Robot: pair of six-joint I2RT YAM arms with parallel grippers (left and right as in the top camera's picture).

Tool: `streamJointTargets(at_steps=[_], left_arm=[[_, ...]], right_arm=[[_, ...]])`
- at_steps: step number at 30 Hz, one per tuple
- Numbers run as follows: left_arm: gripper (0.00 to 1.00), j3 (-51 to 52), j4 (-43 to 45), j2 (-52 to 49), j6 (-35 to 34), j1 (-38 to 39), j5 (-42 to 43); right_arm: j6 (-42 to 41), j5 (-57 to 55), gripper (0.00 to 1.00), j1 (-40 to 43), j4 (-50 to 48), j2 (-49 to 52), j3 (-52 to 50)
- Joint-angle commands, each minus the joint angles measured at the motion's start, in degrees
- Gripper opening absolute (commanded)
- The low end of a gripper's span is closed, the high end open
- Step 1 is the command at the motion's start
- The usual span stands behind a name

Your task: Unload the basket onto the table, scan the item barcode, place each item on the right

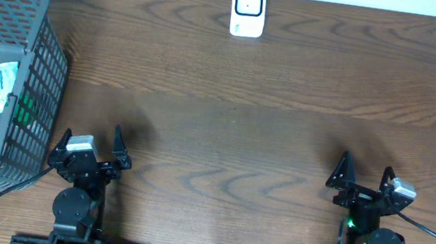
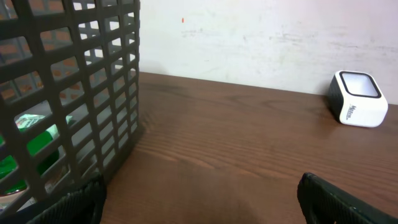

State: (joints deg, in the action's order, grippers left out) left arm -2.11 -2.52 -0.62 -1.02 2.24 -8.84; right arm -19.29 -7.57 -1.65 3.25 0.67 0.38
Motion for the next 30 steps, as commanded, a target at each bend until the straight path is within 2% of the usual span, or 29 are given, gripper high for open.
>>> streamJointTargets(at_steps=[1, 27, 30], left_arm=[[0.98, 1.9, -0.8, 0.4, 0.8, -0.3, 0.7], [0.98, 1.9, -0.8, 0.4, 0.8, -0.3, 0.7], [0.98, 1.9, -0.8, 0.4, 0.8, -0.3, 2.6]], right_arm=[[-0.4, -0.9, 0.99, -0.4, 0.2, -0.3, -0.1], [-0.4, -0.9, 0.99, -0.4, 0.2, -0.3, -0.1], [-0.4, -0.9, 0.99, -0.4, 0.2, -0.3, -0.1]])
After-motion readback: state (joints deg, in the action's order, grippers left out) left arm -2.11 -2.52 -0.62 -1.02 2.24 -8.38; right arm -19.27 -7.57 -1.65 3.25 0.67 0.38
